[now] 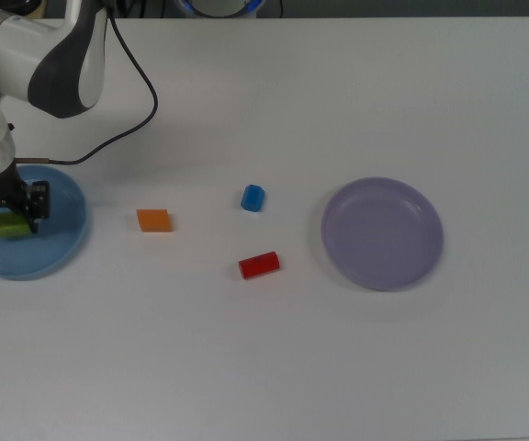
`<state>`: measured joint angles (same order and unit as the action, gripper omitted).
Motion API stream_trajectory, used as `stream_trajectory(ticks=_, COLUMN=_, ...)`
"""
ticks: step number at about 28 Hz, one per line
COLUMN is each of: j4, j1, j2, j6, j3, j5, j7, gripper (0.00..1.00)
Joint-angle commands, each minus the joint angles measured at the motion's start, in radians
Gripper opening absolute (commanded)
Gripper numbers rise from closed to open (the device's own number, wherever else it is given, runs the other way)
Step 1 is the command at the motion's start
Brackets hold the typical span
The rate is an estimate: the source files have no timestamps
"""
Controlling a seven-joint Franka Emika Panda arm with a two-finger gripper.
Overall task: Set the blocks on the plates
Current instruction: 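Carry the green block onto the light blue plate and release, then lower the gripper onto the orange block and grasp it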
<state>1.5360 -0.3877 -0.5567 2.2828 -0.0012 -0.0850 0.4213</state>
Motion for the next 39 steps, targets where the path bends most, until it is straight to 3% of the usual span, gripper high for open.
stream_trajectory(ticks=1, j4=0.007, j1=0.006, j2=0.011, j6=0.006, j3=0.0, j5=-0.002, j7=0.02, gripper=0.75)
stream_trajectory(ticks=3, j4=0.007, j1=0.009, j2=0.012, j6=0.006, j3=0.0, j5=-0.001, j7=0.017, gripper=1.0)
stream_trajectory(ticks=14, j4=0.029, j1=0.035, j2=0.067, j6=-0.023, j3=0.014, j5=0.018, j7=-0.019, gripper=1.0)
stream_trajectory(ticks=16, j4=0.079, j1=0.07, j2=0.115, j6=-0.074, j3=0.014, j5=0.018, j7=-0.097, gripper=1.0)
stream_trajectory(ticks=21, j4=0.13, j1=0.121, j2=0.158, j6=-0.106, j3=0.014, j5=0.019, j7=-0.24, gripper=1.0)
stream_trajectory(ticks=26, j4=0.159, j1=0.173, j2=0.161, j6=-0.154, j3=0.017, j5=0.021, j7=-0.366, gripper=1.0)
stream_trajectory(ticks=34, j4=0.19, j1=0.25, j2=0.12, j6=-0.146, j3=0.02, j5=0.03, j7=-0.369, gripper=1.0)
stream_trajectory(ticks=39, j4=0.181, j1=0.253, j2=0.077, j6=-0.134, j3=0.02, j5=0.022, j7=-0.368, gripper=0.98)
